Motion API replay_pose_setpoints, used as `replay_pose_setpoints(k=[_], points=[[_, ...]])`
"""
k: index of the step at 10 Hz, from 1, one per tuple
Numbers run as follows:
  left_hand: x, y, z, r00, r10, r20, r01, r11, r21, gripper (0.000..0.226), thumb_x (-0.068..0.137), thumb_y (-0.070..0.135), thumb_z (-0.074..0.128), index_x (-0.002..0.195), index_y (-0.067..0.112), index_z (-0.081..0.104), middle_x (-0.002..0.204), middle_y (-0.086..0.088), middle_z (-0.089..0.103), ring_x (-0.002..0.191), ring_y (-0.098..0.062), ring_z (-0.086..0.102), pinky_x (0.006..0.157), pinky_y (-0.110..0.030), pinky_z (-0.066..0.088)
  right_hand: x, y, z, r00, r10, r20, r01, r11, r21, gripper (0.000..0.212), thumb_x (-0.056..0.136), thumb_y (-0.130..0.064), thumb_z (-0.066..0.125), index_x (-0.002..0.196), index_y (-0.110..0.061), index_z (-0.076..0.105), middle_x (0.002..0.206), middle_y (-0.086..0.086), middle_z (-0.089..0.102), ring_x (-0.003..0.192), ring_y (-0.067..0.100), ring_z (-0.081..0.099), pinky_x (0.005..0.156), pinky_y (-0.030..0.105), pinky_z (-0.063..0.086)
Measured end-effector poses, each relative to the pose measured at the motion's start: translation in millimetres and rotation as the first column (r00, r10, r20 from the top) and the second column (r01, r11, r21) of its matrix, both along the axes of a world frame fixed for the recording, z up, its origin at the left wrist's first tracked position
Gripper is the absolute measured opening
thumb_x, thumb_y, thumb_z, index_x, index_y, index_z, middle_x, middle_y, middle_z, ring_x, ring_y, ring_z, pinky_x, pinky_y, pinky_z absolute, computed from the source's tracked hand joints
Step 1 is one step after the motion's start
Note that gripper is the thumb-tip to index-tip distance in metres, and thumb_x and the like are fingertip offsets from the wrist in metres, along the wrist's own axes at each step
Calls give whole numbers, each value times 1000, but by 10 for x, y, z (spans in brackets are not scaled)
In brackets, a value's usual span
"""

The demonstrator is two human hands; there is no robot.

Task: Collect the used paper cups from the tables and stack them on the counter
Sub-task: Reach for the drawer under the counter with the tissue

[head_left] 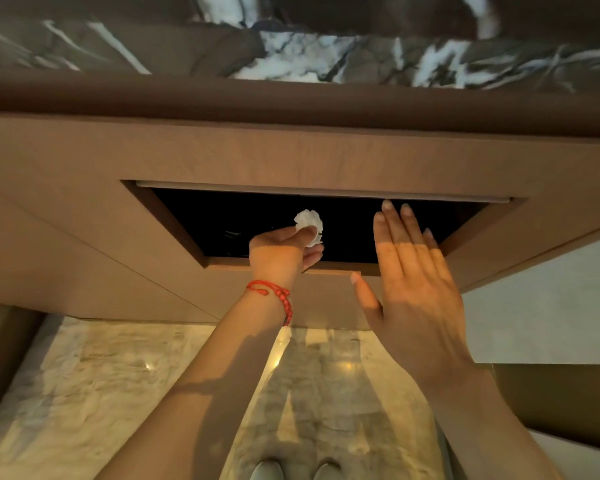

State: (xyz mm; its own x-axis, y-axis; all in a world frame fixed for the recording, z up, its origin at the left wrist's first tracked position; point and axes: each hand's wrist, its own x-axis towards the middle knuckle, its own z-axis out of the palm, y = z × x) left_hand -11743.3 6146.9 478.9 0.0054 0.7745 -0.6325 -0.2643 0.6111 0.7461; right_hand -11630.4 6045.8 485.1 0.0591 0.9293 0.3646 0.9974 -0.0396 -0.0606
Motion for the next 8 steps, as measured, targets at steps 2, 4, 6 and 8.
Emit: replay_pose_setpoints(k=[2, 4, 6, 8], points=[[-26, -62, -12, 998, 23, 64, -26, 999, 48, 34, 85, 7, 61, 117, -2, 54, 84, -9, 65, 68, -17, 66, 66, -24, 56, 8, 0, 5, 1000, 6, -23, -6, 1000, -3, 61, 87, -26, 56, 138, 4, 40, 146, 18, 39, 137, 33, 34, 111, 47, 29], [-136, -260, 40, 999, -49, -12, 50, 993, 106, 9, 87, 10, 59, 94, 13, 65, 95, -6, 68, 85, -14, 68, 68, -22, 58, 14, -45, -4, 1000, 17, -20, -17, 1000, -12, 60, 87, -25, 56, 138, 3, 41, 146, 18, 39, 136, 33, 35, 110, 47, 32], [-263, -562, 190, 991, -119, -68, 131, 967, 219, 10, 84, 17, 63, 89, 22, 69, 95, 0, 71, 83, -4, 67, 71, -19, 56, -21, -239, 10, 1000, 12, 5, -12, 997, -76, 60, 90, -28, 52, 140, 0, 37, 148, 15, 37, 137, 30, 34, 110, 47, 34], [-466, -859, 380, 894, -192, -404, 358, 850, 387, 20, 85, 18, 62, 98, 33, 65, 100, 18, 65, 94, 4, 60, 79, -5, 43, -121, -495, 266, 992, -76, -99, 60, 986, -156, 60, 92, -36, 41, 140, 0, 38, 148, 14, 37, 137, 30, 33, 110, 46, 28]])
